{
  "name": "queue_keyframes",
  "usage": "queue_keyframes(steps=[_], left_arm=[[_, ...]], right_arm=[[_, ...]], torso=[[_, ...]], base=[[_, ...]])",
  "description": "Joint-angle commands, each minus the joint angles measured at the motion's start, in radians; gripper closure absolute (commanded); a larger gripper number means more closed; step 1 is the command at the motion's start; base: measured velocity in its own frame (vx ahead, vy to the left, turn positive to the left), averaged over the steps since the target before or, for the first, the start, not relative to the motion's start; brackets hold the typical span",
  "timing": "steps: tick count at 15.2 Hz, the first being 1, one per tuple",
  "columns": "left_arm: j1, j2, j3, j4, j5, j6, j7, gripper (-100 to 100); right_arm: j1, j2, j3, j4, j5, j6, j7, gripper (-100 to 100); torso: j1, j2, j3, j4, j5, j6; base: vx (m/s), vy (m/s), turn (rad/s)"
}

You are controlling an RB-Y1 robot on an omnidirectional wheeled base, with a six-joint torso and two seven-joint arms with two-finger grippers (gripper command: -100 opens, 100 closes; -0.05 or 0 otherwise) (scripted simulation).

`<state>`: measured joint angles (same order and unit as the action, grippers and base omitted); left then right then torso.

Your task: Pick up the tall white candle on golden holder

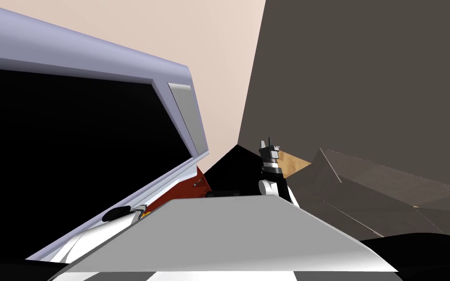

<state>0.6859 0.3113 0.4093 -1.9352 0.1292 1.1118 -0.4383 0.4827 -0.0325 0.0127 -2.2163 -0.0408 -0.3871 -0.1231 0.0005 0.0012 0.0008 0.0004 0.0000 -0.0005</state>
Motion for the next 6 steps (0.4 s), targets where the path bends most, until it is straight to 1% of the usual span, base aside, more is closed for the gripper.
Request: queue_keyframes(steps=[1,2,4,5,6], left_arm=[[0.000,0.000,0.000,0.000,0.000,0.000,0.000,100],[0.011,0.000,0.007,-0.032,0.009,0.021,-0.004,100],[0.021,-0.001,0.012,-0.059,0.016,0.039,-0.007,100],[0.024,-0.001,0.014,-0.069,0.018,0.046,-0.008,100],[0.019,0.000,0.011,-0.053,0.015,0.033,-0.007,100]], right_arm=[[0.000,0.000,0.000,0.000,0.000,0.000,0.000,0],[0.000,0.000,0.000,0.000,0.000,0.000,0.000,0],[0.000,0.000,0.000,0.000,0.000,0.000,0.000,0],[0.000,0.000,0.000,0.000,0.000,0.000,0.000,0],[0.000,0.000,0.000,0.000,0.000,0.000,0.000,0]], torso=[[0.000,0.000,0.000,0.000,0.000,0.000],[0.000,0.000,0.000,0.000,0.000,0.000],[-0.002,0.000,0.000,0.000,0.000,0.000],[-0.003,0.001,0.000,0.000,-0.001,0.000],[-0.003,0.001,0.000,0.000,-0.001,0.000]], base=[[0.000,0.000,0.000],[0.000,-0.009,0.020],[0.001,-0.026,0.024],[0.001,-0.030,0.020],[0.001,-0.017,0.009]])
